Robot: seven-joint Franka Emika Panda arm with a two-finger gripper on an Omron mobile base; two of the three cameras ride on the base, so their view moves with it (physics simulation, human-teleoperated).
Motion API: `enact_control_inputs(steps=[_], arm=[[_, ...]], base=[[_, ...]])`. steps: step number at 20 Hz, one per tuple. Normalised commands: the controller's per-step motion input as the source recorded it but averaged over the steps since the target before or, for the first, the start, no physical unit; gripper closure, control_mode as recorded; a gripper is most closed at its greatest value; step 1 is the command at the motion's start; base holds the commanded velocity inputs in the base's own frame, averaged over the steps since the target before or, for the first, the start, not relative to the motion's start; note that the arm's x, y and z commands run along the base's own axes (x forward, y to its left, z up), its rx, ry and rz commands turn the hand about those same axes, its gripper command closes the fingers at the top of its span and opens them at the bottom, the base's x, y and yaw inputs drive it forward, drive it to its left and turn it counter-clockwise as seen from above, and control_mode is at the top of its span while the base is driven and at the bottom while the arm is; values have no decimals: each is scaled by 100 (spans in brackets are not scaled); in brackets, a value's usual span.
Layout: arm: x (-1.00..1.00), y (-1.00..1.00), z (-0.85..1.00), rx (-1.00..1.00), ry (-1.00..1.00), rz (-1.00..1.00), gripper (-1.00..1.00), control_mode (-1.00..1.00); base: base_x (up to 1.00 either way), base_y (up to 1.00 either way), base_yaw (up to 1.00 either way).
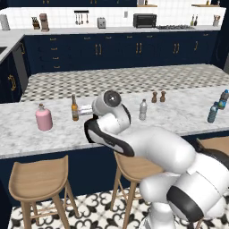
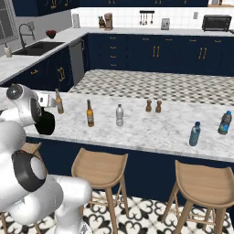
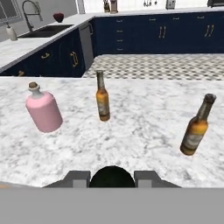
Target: Move the plastic bottles in the middle to the plastics group, and the glass bottles in the middle to the glass group.
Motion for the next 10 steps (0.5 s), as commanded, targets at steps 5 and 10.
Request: enact_control_inputs(steps=[5,10], arm=[[15,76,4,0,0,6,100,-100],[31,50,7,0,0,3,100,-100]], base=[[0,0,0],[0,0,0]])
